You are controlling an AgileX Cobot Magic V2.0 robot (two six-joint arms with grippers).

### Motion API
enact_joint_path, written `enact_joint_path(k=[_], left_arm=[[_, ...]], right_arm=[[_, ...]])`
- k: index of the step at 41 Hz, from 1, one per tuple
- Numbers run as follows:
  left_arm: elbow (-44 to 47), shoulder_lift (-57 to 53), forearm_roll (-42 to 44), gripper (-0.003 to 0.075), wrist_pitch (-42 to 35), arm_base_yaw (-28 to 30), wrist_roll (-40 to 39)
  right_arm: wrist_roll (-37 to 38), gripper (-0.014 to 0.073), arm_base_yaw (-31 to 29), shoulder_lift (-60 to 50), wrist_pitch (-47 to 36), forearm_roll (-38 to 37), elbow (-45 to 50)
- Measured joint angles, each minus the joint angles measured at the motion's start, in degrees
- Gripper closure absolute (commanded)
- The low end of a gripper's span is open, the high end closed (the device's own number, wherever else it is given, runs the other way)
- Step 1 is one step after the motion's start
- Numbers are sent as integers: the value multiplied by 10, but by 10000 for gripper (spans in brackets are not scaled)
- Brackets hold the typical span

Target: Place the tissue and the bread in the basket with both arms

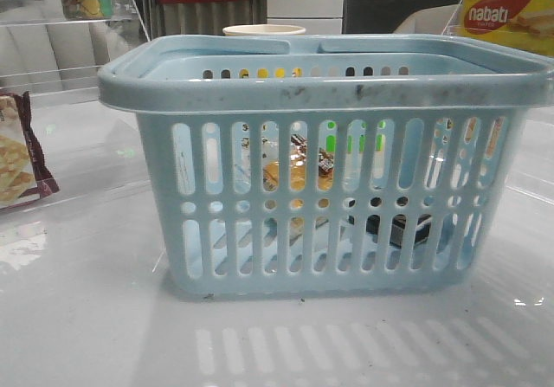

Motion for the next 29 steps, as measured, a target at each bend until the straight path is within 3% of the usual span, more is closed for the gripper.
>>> enact_joint_path(k=[12, 29], left_arm=[[155, -81, -9, 629, -142, 19, 0], [158, -90, -26, 629, -158, 19, 0]], right_arm=[[0, 536, 0, 0, 0, 0, 0], [0, 536, 0, 0, 2, 0, 0]])
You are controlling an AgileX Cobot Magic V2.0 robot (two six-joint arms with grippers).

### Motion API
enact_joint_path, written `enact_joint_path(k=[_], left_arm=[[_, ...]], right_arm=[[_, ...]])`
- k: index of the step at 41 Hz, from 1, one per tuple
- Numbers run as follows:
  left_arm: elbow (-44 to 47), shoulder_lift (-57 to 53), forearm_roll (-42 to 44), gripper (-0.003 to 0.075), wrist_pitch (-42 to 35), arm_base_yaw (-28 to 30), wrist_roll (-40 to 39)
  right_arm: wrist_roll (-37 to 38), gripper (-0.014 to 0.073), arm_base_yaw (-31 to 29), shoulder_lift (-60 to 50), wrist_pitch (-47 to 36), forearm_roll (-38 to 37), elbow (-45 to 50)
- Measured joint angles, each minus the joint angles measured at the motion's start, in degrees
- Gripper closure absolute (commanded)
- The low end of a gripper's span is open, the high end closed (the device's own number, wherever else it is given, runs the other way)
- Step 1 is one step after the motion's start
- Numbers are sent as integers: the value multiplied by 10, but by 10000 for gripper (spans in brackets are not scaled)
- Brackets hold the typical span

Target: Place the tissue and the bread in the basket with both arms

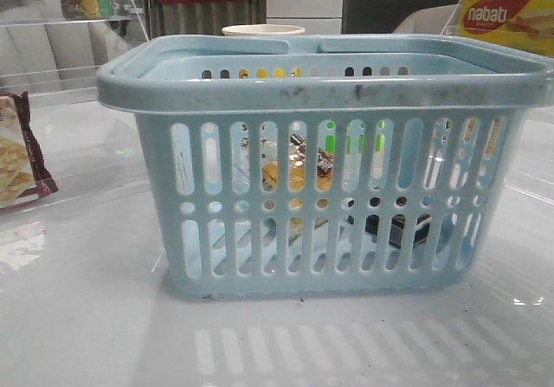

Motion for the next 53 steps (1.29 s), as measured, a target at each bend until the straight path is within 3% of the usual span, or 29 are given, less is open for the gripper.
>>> enact_joint_path(k=[53], left_arm=[[0, 0, 0, 629, -3, -2, 0]], right_arm=[[-1, 536, -14, -19, -16, 0, 16]])
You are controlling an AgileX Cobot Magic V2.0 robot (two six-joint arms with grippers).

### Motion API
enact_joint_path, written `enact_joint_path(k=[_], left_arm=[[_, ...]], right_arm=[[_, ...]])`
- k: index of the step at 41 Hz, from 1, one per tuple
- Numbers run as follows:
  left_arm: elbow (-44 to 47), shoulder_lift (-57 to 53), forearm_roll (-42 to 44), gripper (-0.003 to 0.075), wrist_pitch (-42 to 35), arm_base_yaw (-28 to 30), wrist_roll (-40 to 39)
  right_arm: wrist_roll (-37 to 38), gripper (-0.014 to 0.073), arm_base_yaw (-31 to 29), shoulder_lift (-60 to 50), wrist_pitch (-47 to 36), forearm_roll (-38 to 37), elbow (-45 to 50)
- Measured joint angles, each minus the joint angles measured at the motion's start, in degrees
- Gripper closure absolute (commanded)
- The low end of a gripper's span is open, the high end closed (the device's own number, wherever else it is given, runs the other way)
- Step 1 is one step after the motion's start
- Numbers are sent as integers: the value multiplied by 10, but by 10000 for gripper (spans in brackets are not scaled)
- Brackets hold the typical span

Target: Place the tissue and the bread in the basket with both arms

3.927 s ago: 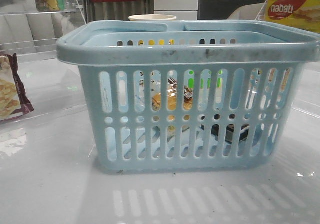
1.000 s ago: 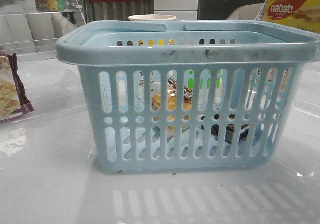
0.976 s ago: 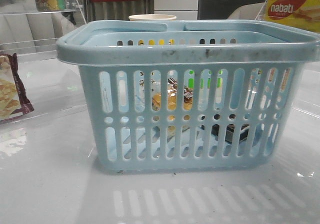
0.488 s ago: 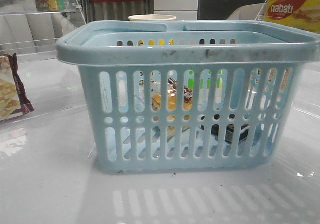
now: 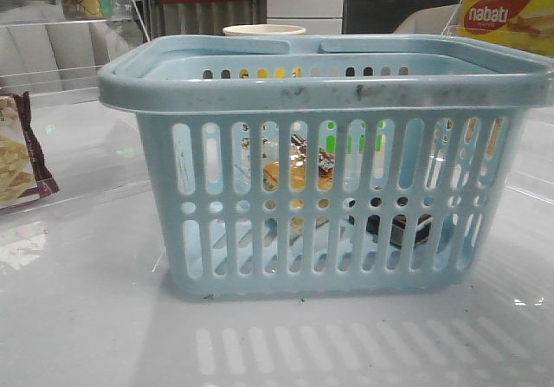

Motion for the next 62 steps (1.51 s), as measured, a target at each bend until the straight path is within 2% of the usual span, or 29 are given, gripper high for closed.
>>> enact_joint_path(k=[7, 20, 32, 45, 62], left_arm=[[0, 0, 0, 629, -1, 0, 0], [0, 0, 0, 629, -1, 0, 0], [0, 0, 0, 629, -1, 0, 0], [0, 0, 0, 629, -1, 0, 0], [0, 0, 0, 629, -1, 0, 0]], right_arm=[[0, 536, -53, -90, -91, 0, 80], [0, 536, -165, -356, -244, 11, 341], [1, 536, -174, -499, -349, 66, 514], [1, 536, -157, -504, -445, 102, 531], [1, 536, -157, -504, -452, 95, 531]])
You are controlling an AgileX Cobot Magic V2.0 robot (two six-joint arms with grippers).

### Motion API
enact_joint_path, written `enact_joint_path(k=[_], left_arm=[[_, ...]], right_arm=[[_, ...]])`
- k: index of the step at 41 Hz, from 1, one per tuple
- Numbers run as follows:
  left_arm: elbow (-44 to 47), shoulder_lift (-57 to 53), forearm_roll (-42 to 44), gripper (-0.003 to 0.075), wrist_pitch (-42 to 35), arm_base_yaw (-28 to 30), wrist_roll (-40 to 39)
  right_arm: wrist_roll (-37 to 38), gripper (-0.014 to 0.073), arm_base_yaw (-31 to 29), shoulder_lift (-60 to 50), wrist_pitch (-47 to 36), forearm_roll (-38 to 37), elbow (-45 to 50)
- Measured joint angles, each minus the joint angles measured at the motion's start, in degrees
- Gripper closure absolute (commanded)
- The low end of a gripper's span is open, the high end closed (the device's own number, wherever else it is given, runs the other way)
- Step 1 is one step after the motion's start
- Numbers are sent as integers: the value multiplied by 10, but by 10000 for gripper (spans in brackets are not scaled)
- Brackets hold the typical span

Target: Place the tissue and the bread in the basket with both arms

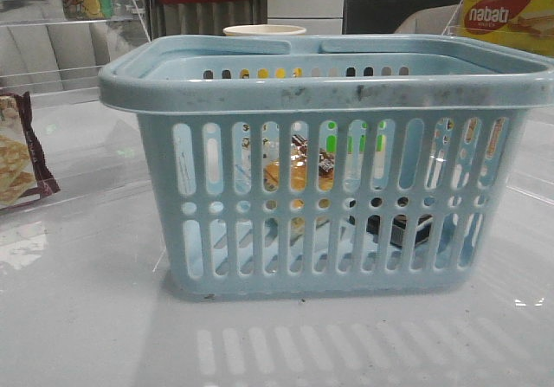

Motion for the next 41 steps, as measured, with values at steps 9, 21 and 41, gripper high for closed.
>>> enact_joint_path(k=[9, 21, 41], left_arm=[[0, 0, 0, 629, 0, 0, 0], [0, 0, 0, 629, 0, 0, 0], [0, 0, 0, 629, 0, 0, 0]], right_arm=[[86, 536, 0, 0, 0, -91, 0], [108, 536, 0, 0, -35, -100, 0], [60, 536, 0, 0, -44, -56, 0]])
